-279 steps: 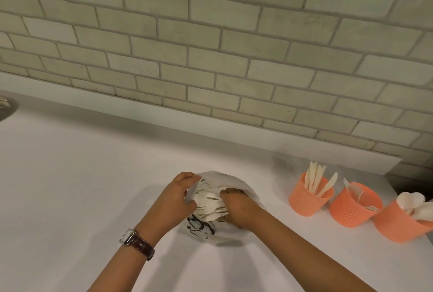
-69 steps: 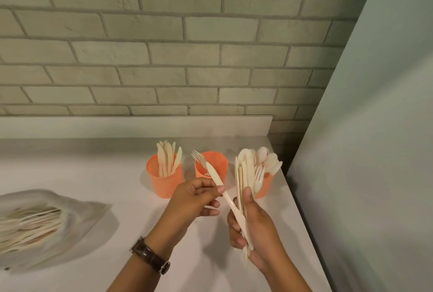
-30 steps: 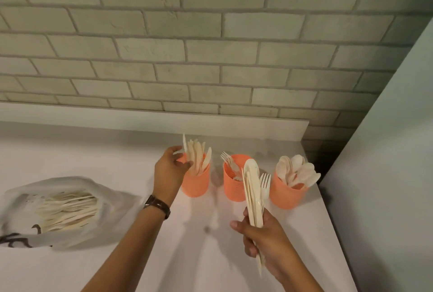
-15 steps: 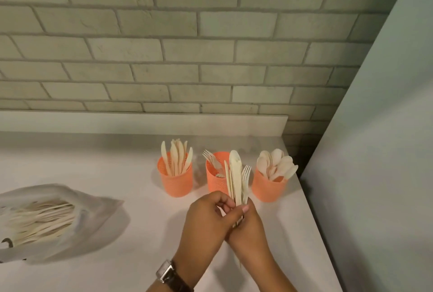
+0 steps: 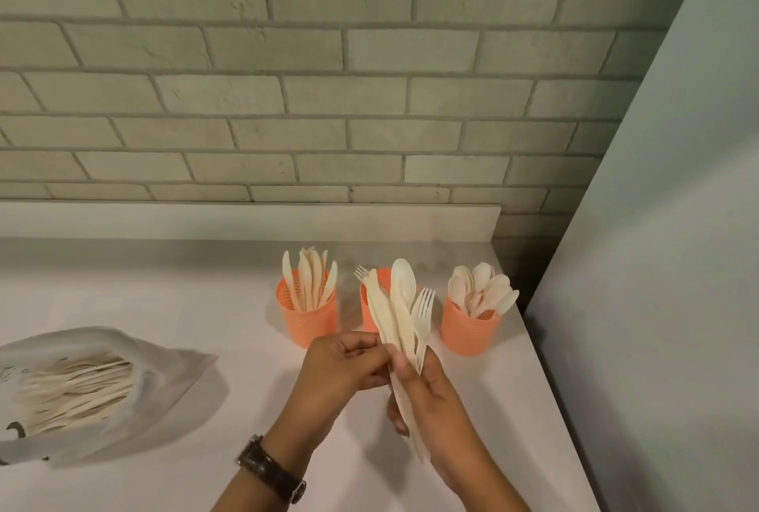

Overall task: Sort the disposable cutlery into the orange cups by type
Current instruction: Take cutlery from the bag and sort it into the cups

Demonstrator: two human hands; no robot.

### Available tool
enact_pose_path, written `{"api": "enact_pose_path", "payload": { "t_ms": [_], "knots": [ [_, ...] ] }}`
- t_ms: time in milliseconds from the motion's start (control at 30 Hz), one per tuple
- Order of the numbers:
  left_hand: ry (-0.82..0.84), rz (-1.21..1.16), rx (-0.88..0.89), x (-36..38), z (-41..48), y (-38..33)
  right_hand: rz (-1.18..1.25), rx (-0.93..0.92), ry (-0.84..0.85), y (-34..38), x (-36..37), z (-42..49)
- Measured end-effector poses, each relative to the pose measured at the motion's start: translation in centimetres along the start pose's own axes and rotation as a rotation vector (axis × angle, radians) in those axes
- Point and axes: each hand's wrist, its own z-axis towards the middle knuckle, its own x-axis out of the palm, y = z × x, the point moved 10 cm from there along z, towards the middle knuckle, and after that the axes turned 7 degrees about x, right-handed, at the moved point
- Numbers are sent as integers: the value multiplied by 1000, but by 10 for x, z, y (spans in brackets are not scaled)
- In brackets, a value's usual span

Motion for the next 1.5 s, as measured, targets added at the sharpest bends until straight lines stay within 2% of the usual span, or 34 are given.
{"api": "enact_pose_path", "payload": {
  "t_ms": [167, 300, 433, 533, 767, 867, 967, 1033, 1100, 1167, 1267, 1367, 1500],
  "knots": [
    [-32, -111, -23, -7, 1, -1, 151, 70, -80, -10, -13, 1],
    [-269, -123, 55, -57, 17, -19, 198, 85, -110, -18, -24, 5],
    [-569, 179, 281, -129, 39, -55, 177, 77, -131, -21, -30, 11],
    [-648, 435, 334, -151, 58, -57, 164, 82, -116, -20, -26, 14],
    [-516, 653, 136, -150, 85, 4, 125, 88, -90, -16, -17, 15],
    [-544, 675, 162, -143, 73, -1, 125, 82, -92, -16, -20, 16],
    [-492, 675, 275, -108, 50, -20, 145, 61, -68, -13, -21, 15],
    [-331, 601, 255, -71, 36, -22, 157, 28, -45, -11, -19, 15],
    [-70, 423, 166, -24, 21, -12, 176, 2, -20, -7, -16, 14],
    [77, 289, 95, 6, 7, -3, 133, 4, -30, -6, -15, 13],
    [82, 267, 47, 14, 0, 6, 17, 32, -97, -8, -19, 11],
    [61, 262, 76, 16, -2, 5, -81, -14, -129, -7, -19, 11],
    [69, 231, 78, 19, -5, 1, -107, -55, -123, -9, -16, 13]
  ]
}}
